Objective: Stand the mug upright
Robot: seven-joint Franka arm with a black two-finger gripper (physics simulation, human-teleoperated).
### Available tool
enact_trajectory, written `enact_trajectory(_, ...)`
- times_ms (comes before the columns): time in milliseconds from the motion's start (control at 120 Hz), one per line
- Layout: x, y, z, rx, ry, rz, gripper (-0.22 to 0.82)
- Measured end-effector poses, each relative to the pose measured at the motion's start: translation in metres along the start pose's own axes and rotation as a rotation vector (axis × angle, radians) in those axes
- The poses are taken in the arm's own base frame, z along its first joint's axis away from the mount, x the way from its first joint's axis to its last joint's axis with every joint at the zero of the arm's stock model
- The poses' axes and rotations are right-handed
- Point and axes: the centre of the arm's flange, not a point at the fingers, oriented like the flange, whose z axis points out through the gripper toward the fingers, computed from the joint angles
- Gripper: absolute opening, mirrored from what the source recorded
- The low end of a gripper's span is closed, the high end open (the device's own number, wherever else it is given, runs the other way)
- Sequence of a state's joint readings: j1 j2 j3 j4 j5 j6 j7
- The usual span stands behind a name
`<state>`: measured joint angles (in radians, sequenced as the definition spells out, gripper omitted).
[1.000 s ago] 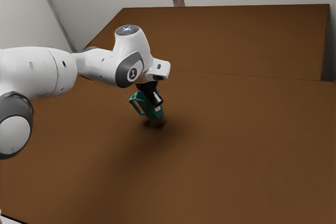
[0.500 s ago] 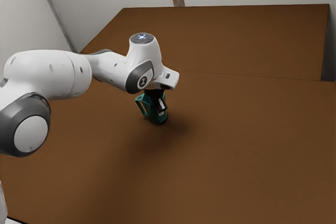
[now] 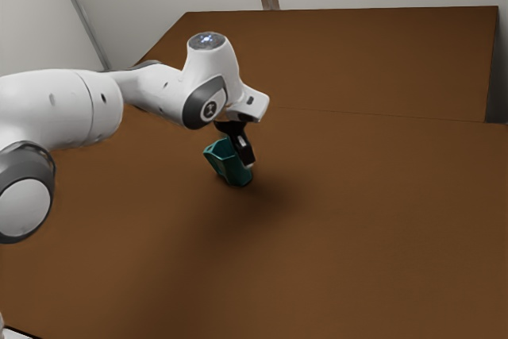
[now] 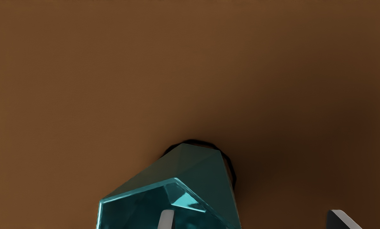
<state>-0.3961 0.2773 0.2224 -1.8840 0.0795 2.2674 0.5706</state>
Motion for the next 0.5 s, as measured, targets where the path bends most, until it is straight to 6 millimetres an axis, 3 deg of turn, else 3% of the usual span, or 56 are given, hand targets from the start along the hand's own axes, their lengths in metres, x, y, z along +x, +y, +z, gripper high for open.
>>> enact_trajectory(267,-0.036,-0.020,-0.110,0.004,0.064,-0.135,0.58)
enact_trajectory(417,-0.055,-0.047,-0.180,0.021,0.069,-0.227,0.59)
enact_trajectory(500,-0.072,-0.054,-0.208,0.018,0.061,-0.272,0.60)
